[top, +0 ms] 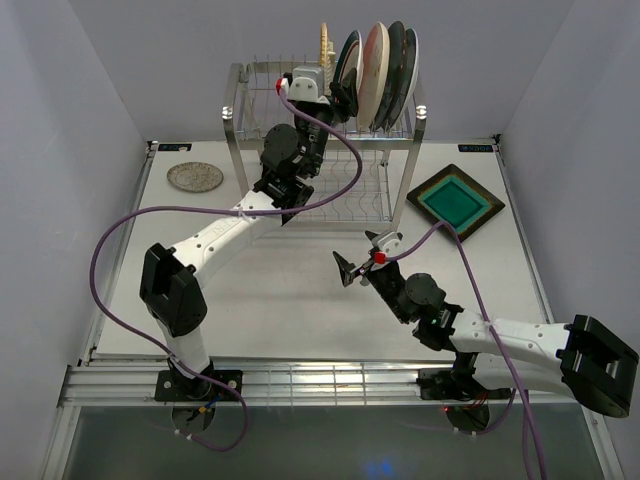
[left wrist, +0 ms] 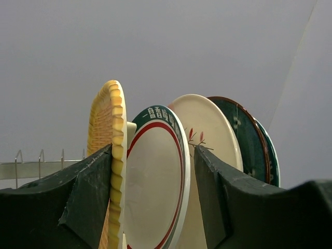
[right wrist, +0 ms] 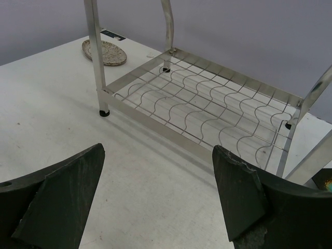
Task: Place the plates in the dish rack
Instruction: Insert the plate into the dish rack.
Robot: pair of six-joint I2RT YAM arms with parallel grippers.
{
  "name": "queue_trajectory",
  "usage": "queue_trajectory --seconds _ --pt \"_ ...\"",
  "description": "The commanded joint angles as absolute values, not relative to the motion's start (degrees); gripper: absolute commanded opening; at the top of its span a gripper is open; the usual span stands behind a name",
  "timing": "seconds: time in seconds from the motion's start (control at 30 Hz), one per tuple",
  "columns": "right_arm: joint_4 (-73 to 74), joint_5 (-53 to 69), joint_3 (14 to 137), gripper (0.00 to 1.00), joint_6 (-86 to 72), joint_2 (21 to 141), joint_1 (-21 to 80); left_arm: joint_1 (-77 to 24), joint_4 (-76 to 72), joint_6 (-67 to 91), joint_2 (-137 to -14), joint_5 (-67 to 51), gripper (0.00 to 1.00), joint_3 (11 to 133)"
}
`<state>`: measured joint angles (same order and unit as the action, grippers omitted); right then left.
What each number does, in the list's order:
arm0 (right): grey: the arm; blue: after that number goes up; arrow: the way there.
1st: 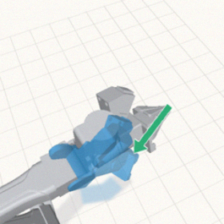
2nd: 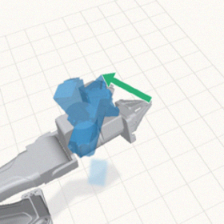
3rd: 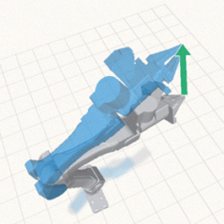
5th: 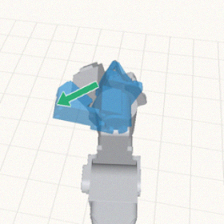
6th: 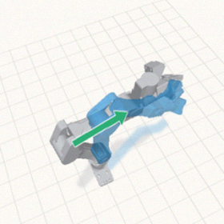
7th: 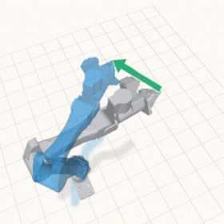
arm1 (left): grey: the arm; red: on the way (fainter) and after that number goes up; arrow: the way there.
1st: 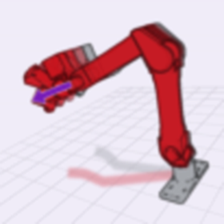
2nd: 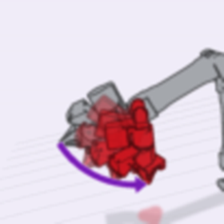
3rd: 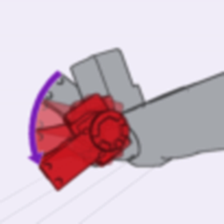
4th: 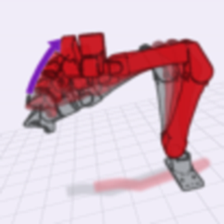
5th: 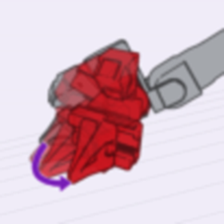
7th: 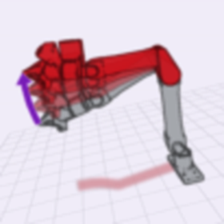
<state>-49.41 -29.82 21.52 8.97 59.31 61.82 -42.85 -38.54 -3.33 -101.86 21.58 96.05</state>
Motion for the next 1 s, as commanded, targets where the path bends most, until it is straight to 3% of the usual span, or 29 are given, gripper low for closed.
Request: queue_trajectory --seconds 0.0,0.73,0.97 --pt "-50.62 -30.06 21.53 0.90 8.09 59.50 61.52 -42.98 -35.69 -0.53 -96.68 18.38 0.71 96.33" --pt "-50.27 -29.36 22.06 0.90 7.82 60.73 61.44 -42.98 -34.80 0.26 -86.42 17.84 0.72 93.61" --pt "-50.01 -29.18 22.24 0.90 7.12 61.08 61.44 -42.89 -38.92 -5.97 -71.23 14.68 0.77 74.23"
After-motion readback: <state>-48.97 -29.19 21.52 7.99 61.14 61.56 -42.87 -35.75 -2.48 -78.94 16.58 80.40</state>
